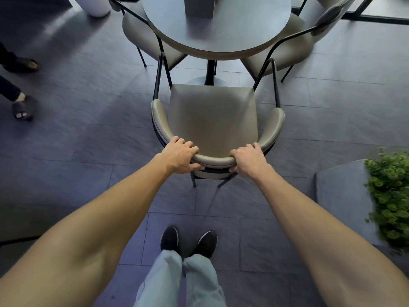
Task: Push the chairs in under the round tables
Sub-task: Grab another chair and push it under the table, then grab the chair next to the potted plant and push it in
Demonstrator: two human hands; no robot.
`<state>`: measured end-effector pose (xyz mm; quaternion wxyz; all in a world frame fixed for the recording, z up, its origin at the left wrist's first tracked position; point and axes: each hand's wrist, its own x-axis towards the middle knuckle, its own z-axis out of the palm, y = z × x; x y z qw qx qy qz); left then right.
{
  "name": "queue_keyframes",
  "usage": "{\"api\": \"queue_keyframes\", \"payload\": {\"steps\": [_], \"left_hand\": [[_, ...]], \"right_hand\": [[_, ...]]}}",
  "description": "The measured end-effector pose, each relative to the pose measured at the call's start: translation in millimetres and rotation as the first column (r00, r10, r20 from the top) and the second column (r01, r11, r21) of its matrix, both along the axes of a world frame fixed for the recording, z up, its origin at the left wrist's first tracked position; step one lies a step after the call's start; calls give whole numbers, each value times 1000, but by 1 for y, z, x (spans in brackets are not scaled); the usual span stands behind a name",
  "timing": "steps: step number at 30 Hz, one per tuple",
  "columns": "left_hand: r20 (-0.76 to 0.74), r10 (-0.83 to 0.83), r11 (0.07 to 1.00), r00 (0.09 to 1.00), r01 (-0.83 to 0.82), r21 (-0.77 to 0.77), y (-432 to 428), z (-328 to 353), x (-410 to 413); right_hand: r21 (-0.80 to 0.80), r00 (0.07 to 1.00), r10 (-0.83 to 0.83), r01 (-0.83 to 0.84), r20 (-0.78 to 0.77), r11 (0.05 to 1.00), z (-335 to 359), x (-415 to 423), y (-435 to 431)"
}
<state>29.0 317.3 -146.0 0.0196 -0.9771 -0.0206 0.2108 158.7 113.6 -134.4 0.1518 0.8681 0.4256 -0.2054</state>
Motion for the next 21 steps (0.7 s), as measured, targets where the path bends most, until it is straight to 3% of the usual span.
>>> {"api": "queue_keyframes", "payload": {"steps": [3, 6, 13, 21], "left_hand": [[-86, 31, 998, 996, -36, -53, -2, 19, 13], [-21, 76, 996, 997, -77, -53, -4, 48, 29], [152, 47, 999, 987, -47, -4, -23, 143, 90], [286, 50, 999, 957, -53, 3, -75, 215, 227]], "right_hand": [[7, 995, -45, 46, -85, 999, 24, 6, 1], [45, 990, -95, 100, -102, 994, 58, 16, -1], [142, 986, -165, 159, 27, 977, 147, 56, -11], [177, 975, -143, 113, 171, 978, 219, 163, -41]]}}
